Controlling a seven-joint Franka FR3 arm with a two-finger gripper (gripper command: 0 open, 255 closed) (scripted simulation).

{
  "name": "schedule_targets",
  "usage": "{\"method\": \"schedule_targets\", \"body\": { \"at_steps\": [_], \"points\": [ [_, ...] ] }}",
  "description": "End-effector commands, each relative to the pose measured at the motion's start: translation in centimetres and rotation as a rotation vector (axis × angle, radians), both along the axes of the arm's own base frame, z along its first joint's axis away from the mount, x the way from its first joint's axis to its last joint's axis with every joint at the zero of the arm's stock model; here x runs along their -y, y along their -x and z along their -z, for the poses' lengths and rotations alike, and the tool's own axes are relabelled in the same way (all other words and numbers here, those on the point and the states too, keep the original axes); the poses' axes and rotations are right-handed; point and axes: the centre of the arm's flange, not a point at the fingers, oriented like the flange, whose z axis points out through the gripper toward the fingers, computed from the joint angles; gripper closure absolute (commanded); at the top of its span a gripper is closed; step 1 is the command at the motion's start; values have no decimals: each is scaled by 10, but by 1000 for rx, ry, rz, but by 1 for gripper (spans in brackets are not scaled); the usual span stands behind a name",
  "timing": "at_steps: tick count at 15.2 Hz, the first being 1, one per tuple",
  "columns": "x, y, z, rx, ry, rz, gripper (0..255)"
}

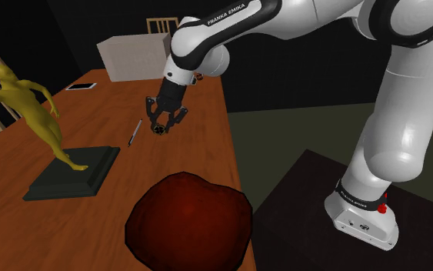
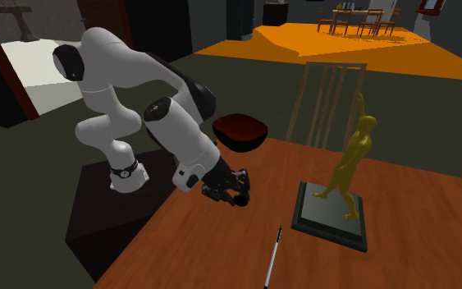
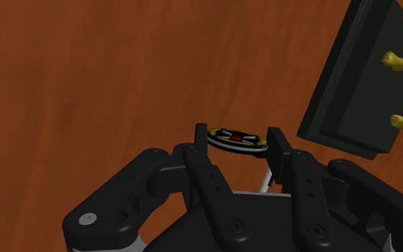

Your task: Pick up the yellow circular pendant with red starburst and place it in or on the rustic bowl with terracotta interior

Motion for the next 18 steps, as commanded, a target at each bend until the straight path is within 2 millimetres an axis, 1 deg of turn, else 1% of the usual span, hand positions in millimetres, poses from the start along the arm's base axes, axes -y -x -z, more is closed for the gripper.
{"method": "schedule_targets", "body": {
  "at_steps": [1, 18],
  "points": [
    [0, 0, -11, 0, 0, 0, 255],
    [0, 0, -100, 0, 0, 0, 255]
  ]
}}
